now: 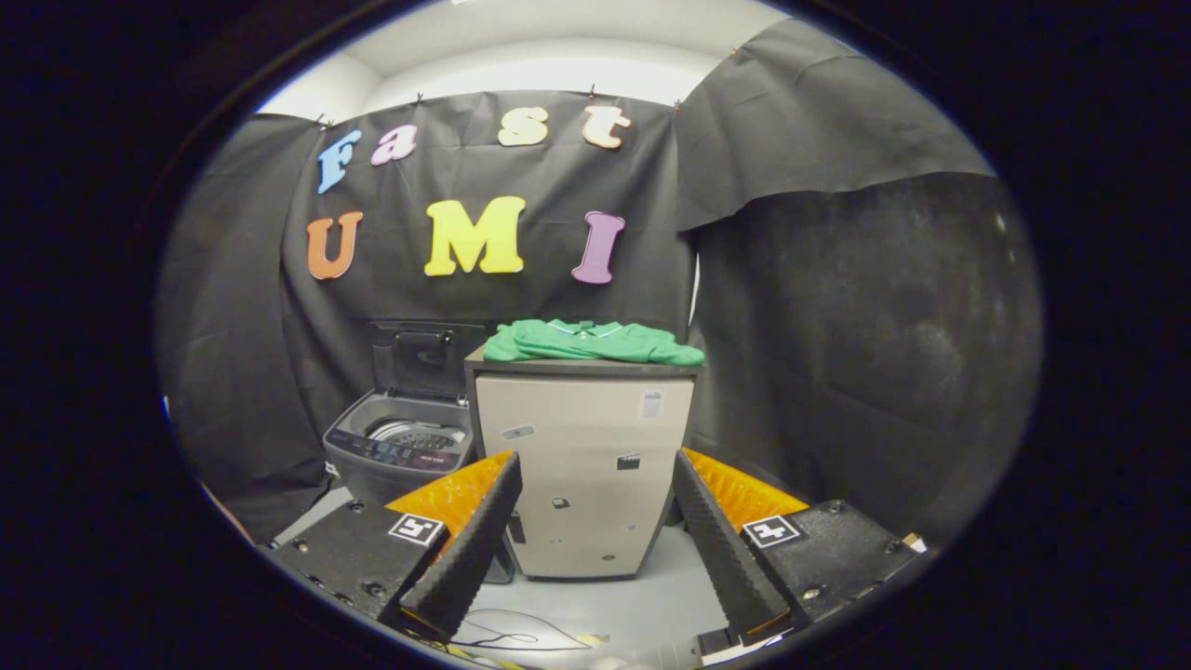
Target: Put the clothes into the washing machine and then close the washing machine lid.
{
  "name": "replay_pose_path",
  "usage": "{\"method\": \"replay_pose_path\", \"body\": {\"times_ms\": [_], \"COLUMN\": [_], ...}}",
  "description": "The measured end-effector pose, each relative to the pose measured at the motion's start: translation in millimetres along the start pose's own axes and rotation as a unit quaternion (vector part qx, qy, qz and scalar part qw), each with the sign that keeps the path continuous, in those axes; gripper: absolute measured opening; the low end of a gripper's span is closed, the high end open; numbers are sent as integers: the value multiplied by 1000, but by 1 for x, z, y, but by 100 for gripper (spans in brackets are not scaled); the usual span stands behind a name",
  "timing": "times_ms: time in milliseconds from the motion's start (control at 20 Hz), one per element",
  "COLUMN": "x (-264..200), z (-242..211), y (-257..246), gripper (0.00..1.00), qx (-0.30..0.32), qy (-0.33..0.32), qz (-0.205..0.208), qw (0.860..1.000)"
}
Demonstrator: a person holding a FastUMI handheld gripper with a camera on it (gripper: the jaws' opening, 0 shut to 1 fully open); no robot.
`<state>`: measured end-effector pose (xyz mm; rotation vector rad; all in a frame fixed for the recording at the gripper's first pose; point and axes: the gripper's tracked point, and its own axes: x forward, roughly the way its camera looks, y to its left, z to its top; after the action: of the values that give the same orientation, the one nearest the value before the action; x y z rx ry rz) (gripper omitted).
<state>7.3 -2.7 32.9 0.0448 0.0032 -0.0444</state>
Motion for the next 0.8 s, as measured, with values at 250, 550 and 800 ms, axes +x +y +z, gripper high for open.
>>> {"method": "replay_pose_path", "body": {"times_ms": [250, 550, 800], "x": [17, 55, 101], "z": [47, 106, 145], "y": [0, 2, 10], "gripper": [100, 100, 100], "qx": [2, 15, 23], "qy": [-3, -7, -5], "qz": [-23, -38, -25], "qw": [1000, 999, 999]}}
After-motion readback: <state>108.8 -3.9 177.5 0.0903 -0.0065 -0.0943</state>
